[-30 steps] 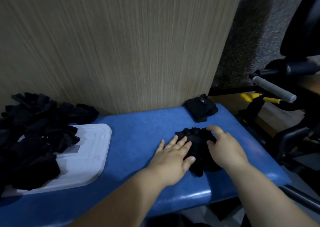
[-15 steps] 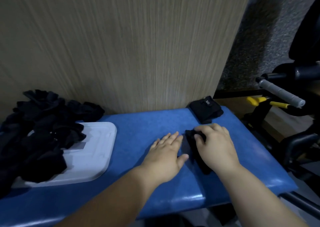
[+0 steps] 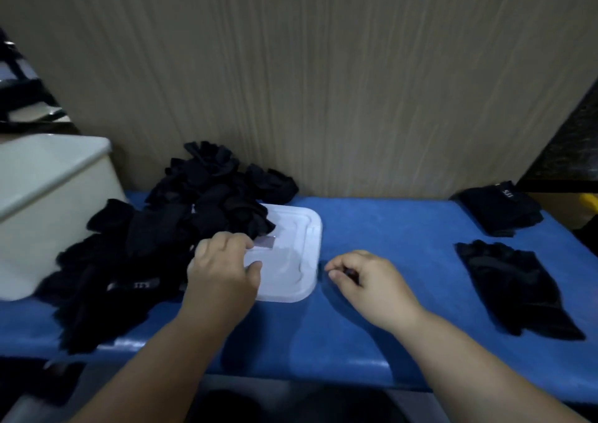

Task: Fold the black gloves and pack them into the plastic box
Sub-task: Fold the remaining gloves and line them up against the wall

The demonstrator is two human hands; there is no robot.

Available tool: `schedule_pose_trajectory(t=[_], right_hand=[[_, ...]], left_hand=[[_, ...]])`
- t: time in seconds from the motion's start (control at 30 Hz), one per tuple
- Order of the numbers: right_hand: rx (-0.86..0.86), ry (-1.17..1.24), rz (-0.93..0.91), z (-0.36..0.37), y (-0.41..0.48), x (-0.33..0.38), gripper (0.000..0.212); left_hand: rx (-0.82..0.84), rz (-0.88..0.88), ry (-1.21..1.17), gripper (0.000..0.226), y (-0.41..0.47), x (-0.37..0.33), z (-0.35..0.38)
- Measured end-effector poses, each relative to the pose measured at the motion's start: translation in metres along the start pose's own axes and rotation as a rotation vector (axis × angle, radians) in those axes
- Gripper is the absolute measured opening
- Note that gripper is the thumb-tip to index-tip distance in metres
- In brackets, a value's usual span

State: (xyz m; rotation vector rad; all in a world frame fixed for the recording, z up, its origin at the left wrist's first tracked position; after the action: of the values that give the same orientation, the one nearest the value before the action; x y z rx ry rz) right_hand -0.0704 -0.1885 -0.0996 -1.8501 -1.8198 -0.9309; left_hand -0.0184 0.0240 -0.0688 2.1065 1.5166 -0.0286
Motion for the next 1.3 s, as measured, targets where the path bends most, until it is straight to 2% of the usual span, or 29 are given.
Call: schedule_pose_trajectory(t=[0.07,0.13,0.2,0.27,0.33,0.43,0.57,0.7,0.87,0.97,1.07,1.17,1.3], right_hand=[[0.001,0.066,-0.002,0.015,0.004,0.016,0.012],[0.024,0.122,-0.007,0.029,0.007,0.034,0.022],[0.055,0.147,-0.007,0.043,0.011,0.052,0.025],[0.068,0.137,-0.019,0.053,0.017,0.068,0.015],[0.089,0.110,-0.024,0.063,0.025,0.081,0.016],[0.149,0.080,0.013,0.078,0.038,0.090,0.021],[0.195,0.177,0.089,0.084,0.042,0.086,0.026],[0.170,0.384,0.161,0.063,0.034,0.071,0.022],[0.127,0.551,0.186,0.030,0.017,0.051,0.031],[0.119,0.571,0.184,0.013,0.005,0.041,0.039],[0.081,0.604,0.191,-0.001,-0.007,0.029,0.043],[0.008,0.589,0.180,-0.011,-0.016,0.015,0.037],[-0.046,0.442,0.140,-0.023,-0.024,-0.001,0.032]], left_hand=[[-0.032,0.011,-0.013,0.024,-0.001,0.012,-0.010],[-0.019,0.013,-0.033,0.033,-0.003,0.023,-0.011],[0.021,0.030,-0.040,0.041,-0.003,0.029,-0.012],[0.097,0.011,-0.014,0.050,-0.002,0.034,-0.012],[0.196,-0.017,0.043,0.060,-0.002,0.040,-0.007],[0.225,-0.022,0.011,0.057,0.003,0.042,-0.006],[0.251,-0.053,-0.170,0.044,0.008,0.039,-0.002],[0.245,-0.097,-0.474,0.037,0.006,0.020,0.001],[0.346,-0.192,-0.795,0.028,0.003,-0.013,0.018],[0.364,-0.218,-0.843,0.026,0.005,-0.026,0.026],[0.435,-0.274,-1.046,0.026,-0.001,-0.045,0.036],[0.518,-0.315,-1.244,0.028,-0.007,-0.065,0.046],[0.571,-0.332,-1.366,0.025,-0.011,-0.085,0.055]])
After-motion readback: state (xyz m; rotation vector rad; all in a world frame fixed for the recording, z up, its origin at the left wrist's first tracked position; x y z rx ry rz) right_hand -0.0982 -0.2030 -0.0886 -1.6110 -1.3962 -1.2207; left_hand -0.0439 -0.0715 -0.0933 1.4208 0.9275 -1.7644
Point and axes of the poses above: each hand's wrist, its own y-axis towards the middle knuckle, its own z-axis out of the palm, x = y × z, the point moved 7 cm from there along y, towards the middle knuckle, and after that the axes turned 2 degrees about y, right-handed, at the moved point
